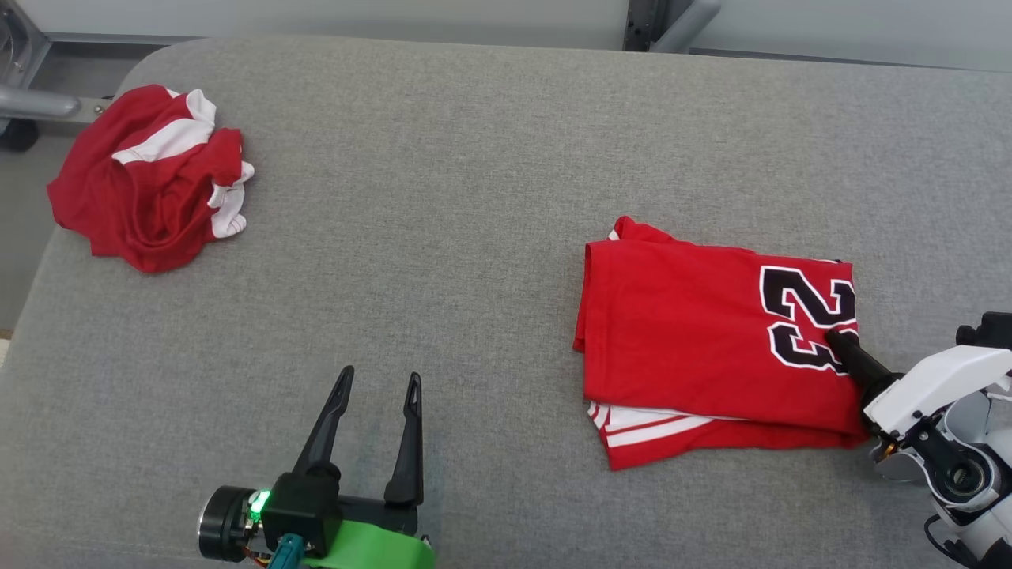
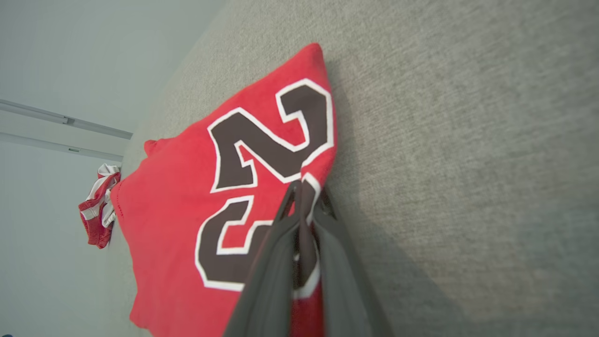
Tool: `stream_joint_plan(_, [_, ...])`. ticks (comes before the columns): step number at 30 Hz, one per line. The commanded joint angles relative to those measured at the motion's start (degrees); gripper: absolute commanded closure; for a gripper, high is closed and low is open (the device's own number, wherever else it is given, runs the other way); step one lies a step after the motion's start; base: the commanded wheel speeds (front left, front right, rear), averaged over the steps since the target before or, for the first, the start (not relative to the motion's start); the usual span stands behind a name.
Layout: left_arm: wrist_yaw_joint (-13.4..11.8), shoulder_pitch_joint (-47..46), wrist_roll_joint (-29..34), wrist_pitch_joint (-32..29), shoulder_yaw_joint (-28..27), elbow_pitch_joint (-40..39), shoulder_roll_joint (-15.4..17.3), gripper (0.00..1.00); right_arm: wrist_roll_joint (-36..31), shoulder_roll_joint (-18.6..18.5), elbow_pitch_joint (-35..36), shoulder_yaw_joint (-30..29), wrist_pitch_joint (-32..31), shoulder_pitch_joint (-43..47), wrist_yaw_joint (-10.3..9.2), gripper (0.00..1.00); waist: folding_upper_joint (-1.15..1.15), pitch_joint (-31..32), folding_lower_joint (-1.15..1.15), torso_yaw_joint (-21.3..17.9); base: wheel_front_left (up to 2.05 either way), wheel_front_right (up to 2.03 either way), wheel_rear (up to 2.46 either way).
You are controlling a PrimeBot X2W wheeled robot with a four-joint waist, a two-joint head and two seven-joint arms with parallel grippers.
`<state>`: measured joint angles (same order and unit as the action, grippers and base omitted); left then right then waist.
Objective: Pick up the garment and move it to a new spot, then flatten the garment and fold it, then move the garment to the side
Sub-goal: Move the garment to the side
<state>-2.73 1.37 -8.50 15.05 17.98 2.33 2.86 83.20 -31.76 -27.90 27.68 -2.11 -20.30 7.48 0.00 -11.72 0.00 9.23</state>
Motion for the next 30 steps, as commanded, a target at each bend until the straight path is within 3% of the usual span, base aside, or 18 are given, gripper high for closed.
stream_joint_plan(1, [-0.1, -1.0, 0.2, 0.1, -0.2, -0.1, 0.1, 0.00, 0.2, -0.6, 0.1, 0.1, 0.4, -0.4, 0.02, 1.00, 0.00, -0.4, 0.00, -0.6, 0.00, 0.00, 0.00])
stream_joint_plan(9, [0.3, -2.1, 1.3, 0.1, -0.6, -0.5, 0.1, 0.00, -1.5, -2.0, 3.5, 2.0, 4.6, -2.6, 0.02, 1.00, 0.00, -2.2, 0.00, -5.6, 0.00, 0.00, 0.00])
stream_joint_plan(23, [3.7, -5.7, 5.8, 0.1, -3.6, -0.4, 0.4, 0.00, -2.4, -2.2, 6.7, 9.3, 11.0, -6.3, 0.02, 1.00, 0.00, -6.3, 0.00, -20.8, 0.00, 0.00, 0.00])
stream_joint_plan(30, [4.8, -6.5, 7.3, 0.1, -3.9, -0.9, 1.1, 0.00, -1.7, -2.2, 7.0, 12.4, 13.2, -7.7, 0.01, 1.00, 0.00, -7.0, 0.00, -26.3, 0.00, 0.00, 0.00])
